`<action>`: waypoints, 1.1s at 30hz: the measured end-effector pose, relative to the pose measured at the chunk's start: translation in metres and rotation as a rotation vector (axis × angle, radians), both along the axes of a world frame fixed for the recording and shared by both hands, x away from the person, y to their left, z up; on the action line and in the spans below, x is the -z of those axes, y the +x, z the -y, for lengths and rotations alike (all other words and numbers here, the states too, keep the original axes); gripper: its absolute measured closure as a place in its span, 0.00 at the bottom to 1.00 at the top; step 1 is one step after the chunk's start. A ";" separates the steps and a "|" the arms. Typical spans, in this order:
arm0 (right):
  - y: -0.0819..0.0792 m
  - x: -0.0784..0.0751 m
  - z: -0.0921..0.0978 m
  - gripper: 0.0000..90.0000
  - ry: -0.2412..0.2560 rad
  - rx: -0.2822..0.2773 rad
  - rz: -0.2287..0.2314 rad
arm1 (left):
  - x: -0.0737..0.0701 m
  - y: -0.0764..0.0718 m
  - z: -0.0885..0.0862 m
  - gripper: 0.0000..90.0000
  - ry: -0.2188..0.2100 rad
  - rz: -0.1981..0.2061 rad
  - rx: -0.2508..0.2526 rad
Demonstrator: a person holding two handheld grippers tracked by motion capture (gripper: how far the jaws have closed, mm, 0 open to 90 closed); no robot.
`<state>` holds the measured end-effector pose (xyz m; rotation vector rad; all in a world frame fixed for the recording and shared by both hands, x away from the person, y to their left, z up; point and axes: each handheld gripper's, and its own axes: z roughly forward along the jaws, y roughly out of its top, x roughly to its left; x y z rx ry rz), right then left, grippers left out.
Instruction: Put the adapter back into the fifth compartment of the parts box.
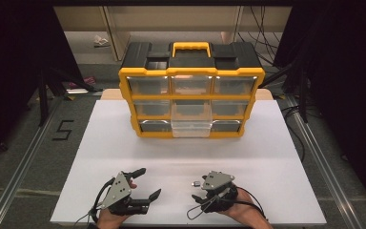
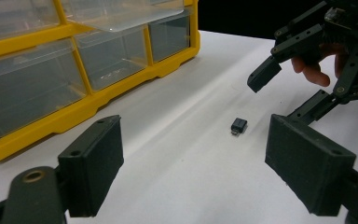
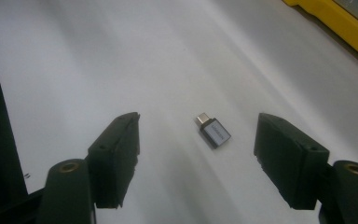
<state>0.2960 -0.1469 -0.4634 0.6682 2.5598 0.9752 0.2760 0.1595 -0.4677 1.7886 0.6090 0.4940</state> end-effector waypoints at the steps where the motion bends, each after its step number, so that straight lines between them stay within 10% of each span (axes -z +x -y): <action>1: 0.000 0.000 0.000 0.37 -0.002 -0.003 -0.001 | 0.000 0.000 0.000 0.21 0.001 0.000 0.001; 33: 0.018 0.011 -0.008 0.61 -0.063 -0.004 -0.018 | 0.000 -0.001 0.000 0.21 0.000 0.001 0.000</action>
